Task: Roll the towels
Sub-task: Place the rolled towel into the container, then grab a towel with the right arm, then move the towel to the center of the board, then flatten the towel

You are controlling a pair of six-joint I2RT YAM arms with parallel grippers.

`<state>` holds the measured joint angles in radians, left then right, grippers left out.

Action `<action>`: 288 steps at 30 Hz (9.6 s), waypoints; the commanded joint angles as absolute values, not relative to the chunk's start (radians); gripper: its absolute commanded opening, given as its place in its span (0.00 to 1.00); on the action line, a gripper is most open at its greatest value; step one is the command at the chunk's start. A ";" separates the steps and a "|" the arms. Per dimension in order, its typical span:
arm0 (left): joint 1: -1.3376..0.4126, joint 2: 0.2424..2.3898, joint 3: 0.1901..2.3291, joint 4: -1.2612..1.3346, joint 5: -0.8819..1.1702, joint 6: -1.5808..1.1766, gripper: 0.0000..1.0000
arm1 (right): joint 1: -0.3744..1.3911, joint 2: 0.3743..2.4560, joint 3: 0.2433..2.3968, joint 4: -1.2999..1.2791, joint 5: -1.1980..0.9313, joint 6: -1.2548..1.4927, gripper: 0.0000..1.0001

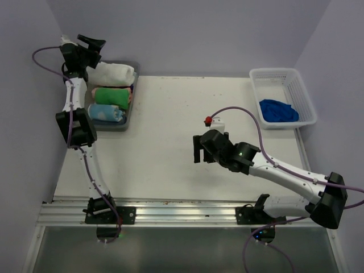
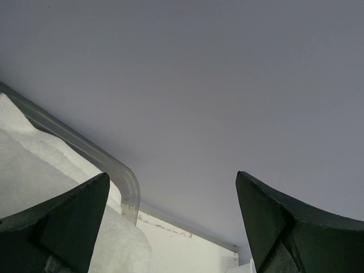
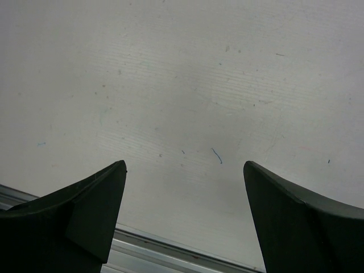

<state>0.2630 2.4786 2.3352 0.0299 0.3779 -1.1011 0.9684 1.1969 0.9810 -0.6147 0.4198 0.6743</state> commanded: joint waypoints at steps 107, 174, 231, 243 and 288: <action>-0.953 2.068 1.594 -0.670 -0.293 -0.623 0.44 | 0.242 1.114 1.080 -0.816 0.282 0.523 0.69; -0.147 1.312 1.459 -0.750 0.248 -0.506 0.00 | 0.215 2.035 1.538 -0.514 0.219 0.706 0.56; 0.075 1.255 1.302 -0.646 0.325 -0.482 0.00 | 0.202 1.463 1.152 -0.609 0.176 0.612 0.53; 0.075 1.253 1.290 -0.655 0.314 -0.480 0.00 | 0.202 1.523 0.876 -0.342 0.058 0.782 0.54; 0.097 1.121 0.907 -0.768 0.207 -0.537 0.55 | 0.057 0.842 0.724 -0.851 0.246 0.733 0.00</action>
<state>0.0853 1.1248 0.9287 -0.7322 0.3157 -0.5144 0.0601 0.8822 0.7666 -0.7696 0.2955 0.6907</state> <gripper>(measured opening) 0.241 0.012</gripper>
